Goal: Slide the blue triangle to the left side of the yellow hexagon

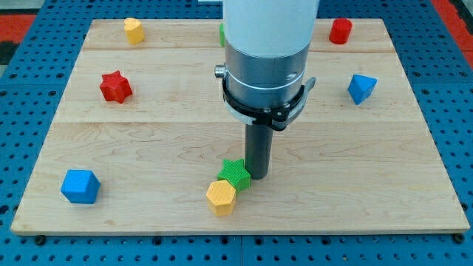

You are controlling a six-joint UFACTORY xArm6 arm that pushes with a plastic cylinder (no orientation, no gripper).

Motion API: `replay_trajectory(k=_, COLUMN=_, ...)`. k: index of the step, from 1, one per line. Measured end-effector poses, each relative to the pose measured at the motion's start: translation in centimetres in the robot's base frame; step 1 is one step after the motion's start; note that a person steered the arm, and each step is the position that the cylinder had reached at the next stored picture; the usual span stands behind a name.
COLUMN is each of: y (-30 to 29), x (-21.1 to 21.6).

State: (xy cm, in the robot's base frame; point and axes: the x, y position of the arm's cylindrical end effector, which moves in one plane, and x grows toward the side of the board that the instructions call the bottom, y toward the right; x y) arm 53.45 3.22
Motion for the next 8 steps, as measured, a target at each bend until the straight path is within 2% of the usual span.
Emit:
replay_trajectory(k=1, y=10.9, x=-3.1)
replay_trajectory(k=3, y=22.6, x=-16.6)
replay_trajectory(k=4, y=20.4, x=-17.7)
replay_trajectory(k=5, y=13.6, x=-13.5)
replay_trajectory(k=6, y=5.5, x=-10.9)
replay_trajectory(k=7, y=0.2, x=-8.4)
replay_trajectory(k=8, y=2.9, x=-8.3)
